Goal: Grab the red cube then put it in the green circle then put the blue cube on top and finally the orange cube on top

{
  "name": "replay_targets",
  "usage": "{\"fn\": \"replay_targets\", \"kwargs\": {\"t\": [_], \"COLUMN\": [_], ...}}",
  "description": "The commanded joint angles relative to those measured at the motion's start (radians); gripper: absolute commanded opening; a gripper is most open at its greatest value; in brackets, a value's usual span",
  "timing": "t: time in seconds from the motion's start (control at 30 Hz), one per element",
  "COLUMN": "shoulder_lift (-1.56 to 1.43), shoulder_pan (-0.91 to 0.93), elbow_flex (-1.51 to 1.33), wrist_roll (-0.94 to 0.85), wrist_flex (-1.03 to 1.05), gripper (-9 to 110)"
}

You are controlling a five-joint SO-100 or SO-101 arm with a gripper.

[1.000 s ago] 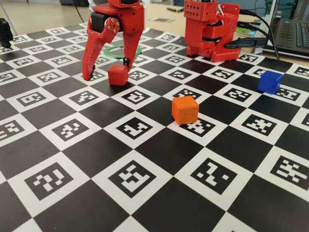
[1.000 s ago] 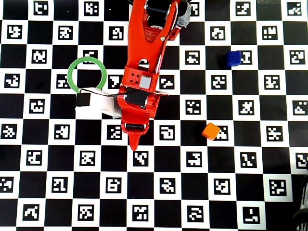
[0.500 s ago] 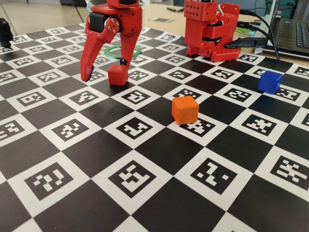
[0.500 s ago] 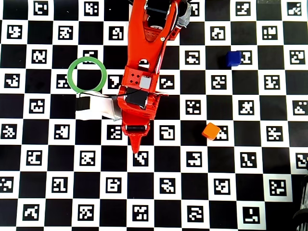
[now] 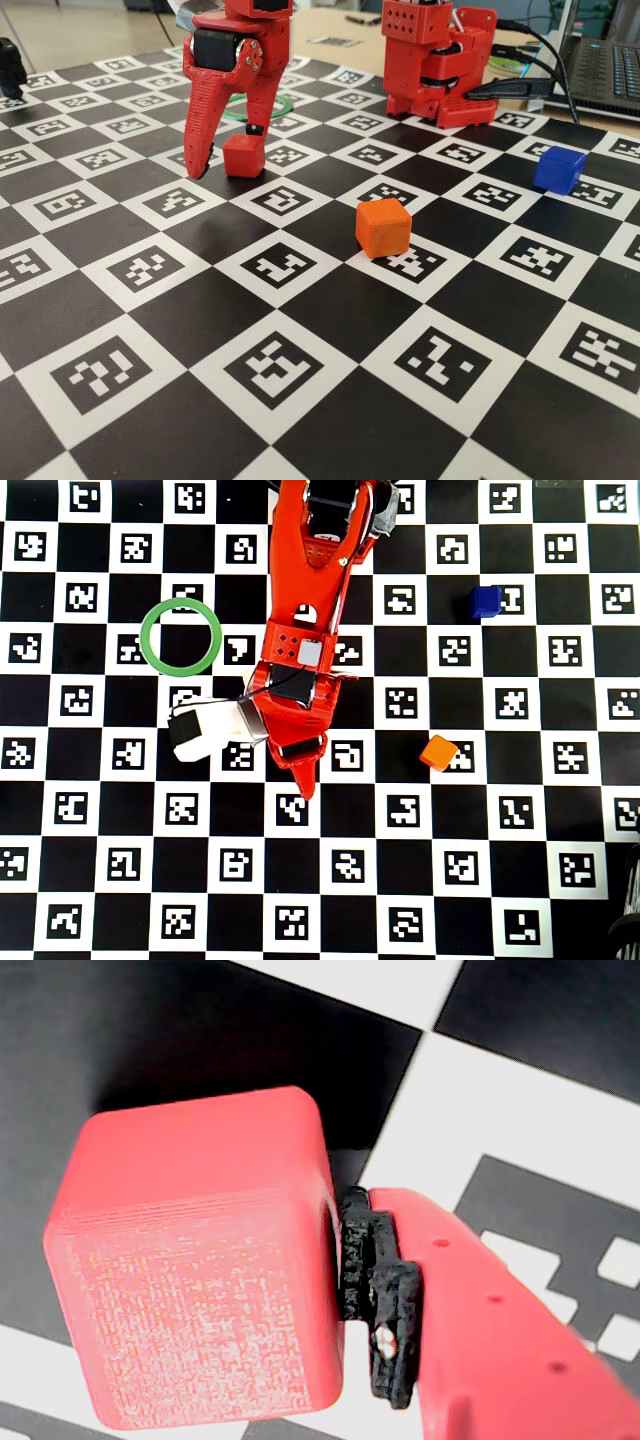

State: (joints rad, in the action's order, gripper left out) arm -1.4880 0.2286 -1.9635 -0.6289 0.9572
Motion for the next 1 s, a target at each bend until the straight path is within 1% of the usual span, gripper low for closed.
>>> {"fn": "replay_targets", "kwargs": {"t": [0.0, 0.13, 0.3, 0.4, 0.47, 0.6, 0.7, 0.9, 0.97], "shoulder_lift": [-0.012, -0.006, -0.005, -0.005, -0.005, -0.009, -0.011, -0.014, -0.017], "shoulder_pan": [-0.006, -0.009, -0.009, -0.009, -0.009, -0.011, -0.011, -0.011, -0.014], "elbow_flex": [0.012, 0.017, 0.018, 0.018, 0.015, 0.009, 0.008, 0.009, 0.011], "wrist_roll": [-0.069, -0.124, -0.121, -0.121, -0.124, -0.129, -0.118, -0.101, -0.097], "wrist_flex": [-0.008, 0.0, 0.0, 0.0, 0.0, -0.003, -0.005, -0.003, 0.003], "gripper": [49, 49, 48, 45, 41, 27, 20, 11, 9]}}
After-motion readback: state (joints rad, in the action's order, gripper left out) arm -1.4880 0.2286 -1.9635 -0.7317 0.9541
